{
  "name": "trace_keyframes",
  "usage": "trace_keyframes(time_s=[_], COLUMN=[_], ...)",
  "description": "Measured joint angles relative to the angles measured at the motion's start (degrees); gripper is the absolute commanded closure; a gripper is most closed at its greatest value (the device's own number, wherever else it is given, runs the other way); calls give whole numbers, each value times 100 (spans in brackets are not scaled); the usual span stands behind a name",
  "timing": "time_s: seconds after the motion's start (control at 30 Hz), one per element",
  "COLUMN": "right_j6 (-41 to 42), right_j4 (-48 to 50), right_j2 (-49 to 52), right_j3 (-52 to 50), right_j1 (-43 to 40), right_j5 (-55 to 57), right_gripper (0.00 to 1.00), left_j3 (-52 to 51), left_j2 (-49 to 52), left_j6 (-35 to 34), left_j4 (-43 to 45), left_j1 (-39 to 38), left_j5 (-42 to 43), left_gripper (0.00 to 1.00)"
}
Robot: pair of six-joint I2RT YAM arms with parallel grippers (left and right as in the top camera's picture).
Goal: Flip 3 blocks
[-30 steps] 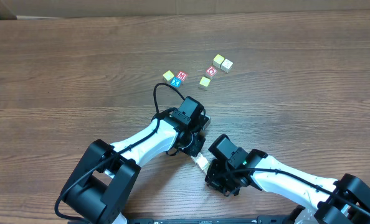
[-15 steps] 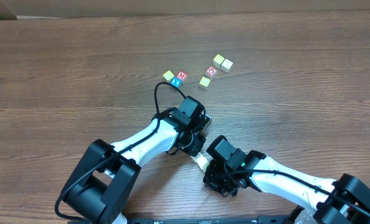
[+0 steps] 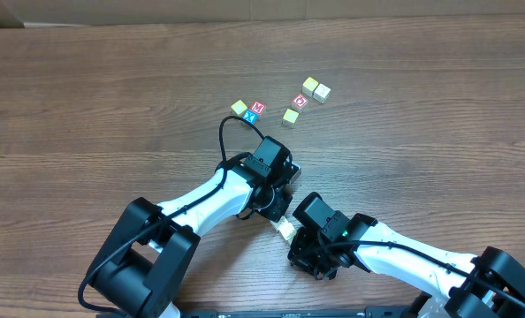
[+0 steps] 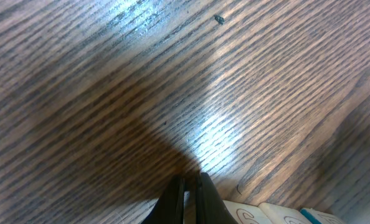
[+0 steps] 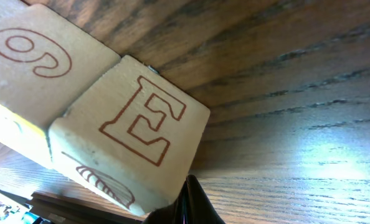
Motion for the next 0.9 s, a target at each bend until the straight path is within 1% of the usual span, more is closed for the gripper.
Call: trace_keyframes(time_s=[0.23, 0.73, 0.9], right_j6=[81, 98, 101], right_j4=[31, 33, -243], right_j2=[0, 0, -2], right_j3=[0, 0, 0], right_j1=[140, 144, 142], right_j5=[-13, -37, 11], right_gripper=[96, 96, 96], left_j3=[0, 0, 0], left_j2=[0, 0, 0], left_j6=[0, 0, 0], left_j4=[0, 0, -4], left_j1=[0, 0, 0], left_j5=[0, 0, 0], left_gripper=[96, 96, 96])
